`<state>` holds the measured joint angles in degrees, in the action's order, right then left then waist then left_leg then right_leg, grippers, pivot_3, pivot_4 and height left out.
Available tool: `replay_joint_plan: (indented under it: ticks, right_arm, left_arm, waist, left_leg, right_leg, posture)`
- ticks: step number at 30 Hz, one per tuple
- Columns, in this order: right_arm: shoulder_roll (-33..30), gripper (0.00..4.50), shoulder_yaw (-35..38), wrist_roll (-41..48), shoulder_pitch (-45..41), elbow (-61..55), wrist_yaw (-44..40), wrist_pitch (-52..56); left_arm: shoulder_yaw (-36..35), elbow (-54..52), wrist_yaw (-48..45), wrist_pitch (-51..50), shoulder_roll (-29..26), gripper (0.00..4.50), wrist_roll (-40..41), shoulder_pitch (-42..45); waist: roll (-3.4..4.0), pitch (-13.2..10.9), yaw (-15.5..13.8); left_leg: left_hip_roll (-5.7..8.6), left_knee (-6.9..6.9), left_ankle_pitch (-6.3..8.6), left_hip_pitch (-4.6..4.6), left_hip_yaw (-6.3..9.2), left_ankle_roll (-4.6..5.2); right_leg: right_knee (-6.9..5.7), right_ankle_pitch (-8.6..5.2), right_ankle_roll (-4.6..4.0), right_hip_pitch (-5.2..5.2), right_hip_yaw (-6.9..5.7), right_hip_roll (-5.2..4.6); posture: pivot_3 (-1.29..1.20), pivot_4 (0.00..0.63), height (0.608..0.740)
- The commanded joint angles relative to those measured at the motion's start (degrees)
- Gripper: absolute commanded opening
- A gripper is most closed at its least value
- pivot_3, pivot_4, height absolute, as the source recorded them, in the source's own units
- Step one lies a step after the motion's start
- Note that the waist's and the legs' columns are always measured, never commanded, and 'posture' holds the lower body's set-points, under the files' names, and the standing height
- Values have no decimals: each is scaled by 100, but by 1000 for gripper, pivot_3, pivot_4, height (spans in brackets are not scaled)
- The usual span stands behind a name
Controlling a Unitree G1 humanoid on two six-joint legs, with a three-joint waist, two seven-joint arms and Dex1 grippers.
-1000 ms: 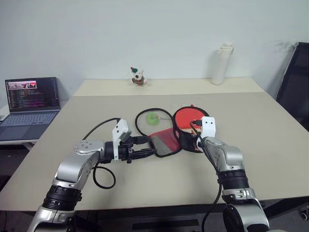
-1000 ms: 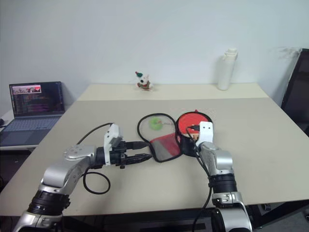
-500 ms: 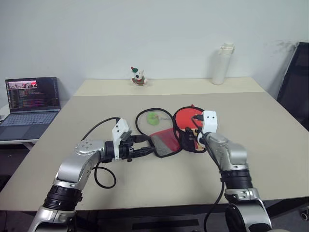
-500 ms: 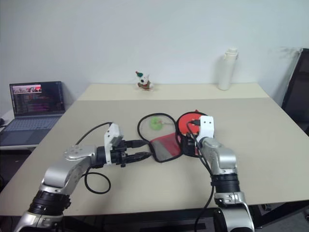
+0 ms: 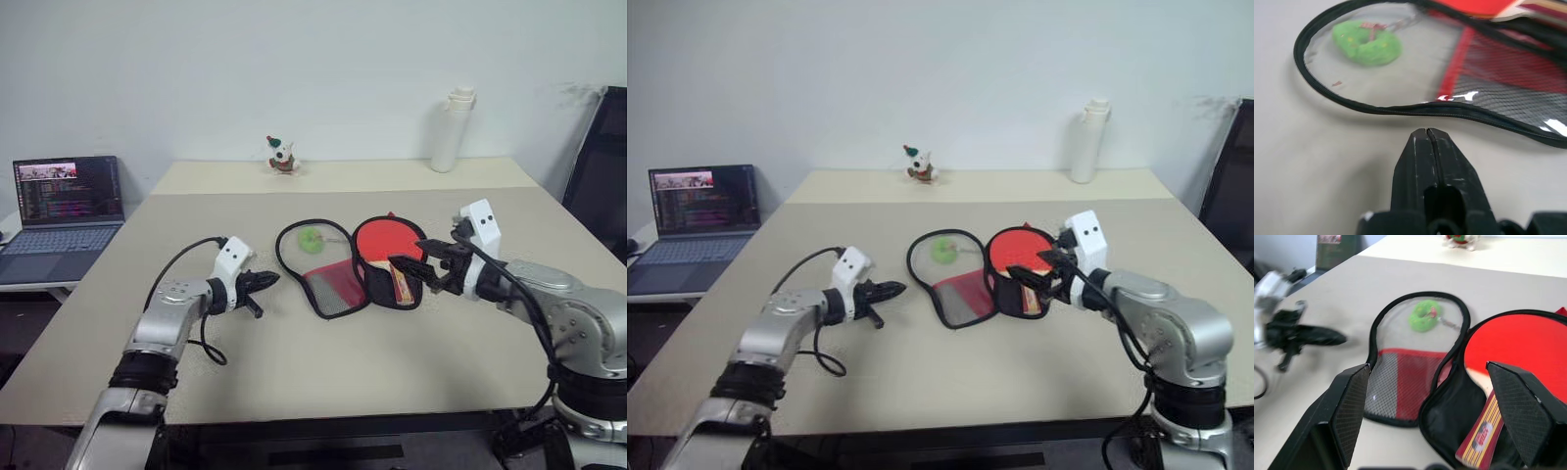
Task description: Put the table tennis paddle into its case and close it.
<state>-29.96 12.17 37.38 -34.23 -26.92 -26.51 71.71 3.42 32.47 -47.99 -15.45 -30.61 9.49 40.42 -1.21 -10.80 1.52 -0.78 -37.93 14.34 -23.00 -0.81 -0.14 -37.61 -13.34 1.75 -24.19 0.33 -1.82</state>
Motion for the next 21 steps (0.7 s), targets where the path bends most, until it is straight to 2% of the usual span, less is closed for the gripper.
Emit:
replay_joint_plan:
  ticks: [1, 8, 16, 21]
  right_arm:
    - [-266, 4160, 66, 66, 79, -200, -108, -188]
    - [-363, 4160, 124, 68, 199, -215, -46, -332]
    - [-935, 4160, 606, 179, 661, -207, -351, -512]
    - [-1281, 4160, 971, 233, 895, -104, -400, -468]
  left_arm:
    - [90, 939, 98, 595, 307, 34, -289, 527]
    - [-19, 2329, -11, 1127, 810, 34, -401, 1306]
    - [-50, 2331, -602, 1418, 1242, 34, -315, 2344]
    - [-25, 3012, -450, 1725, 1852, 34, -449, 3196]
  waist:
    - [-5, -1, -5]
    - [-10, -4, -3]
    - [-15, -7, -52]
    - [-15, -7, -142]
  left_leg:
    - [2, 0, 0, -2, 0, 0]
    - [4, 1, 1, -8, 0, 1]
    - [5, -10, 0, -58, 28, 0]
    - [17, -11, 0, -83, 42, 1]
  right_leg:
    - [2, 0, 1, 0, -1, -2]
    - [14, 1, 2, -1, -3, -2]
    - [53, 9, 11, -5, -55, -7]
    - [70, 23, -11, -7, -87, -20]
  posture:
    - [0, 150, 740]
    - [0, 150, 740]
    - [0, 150, 740]
    - [0, 150, 740]
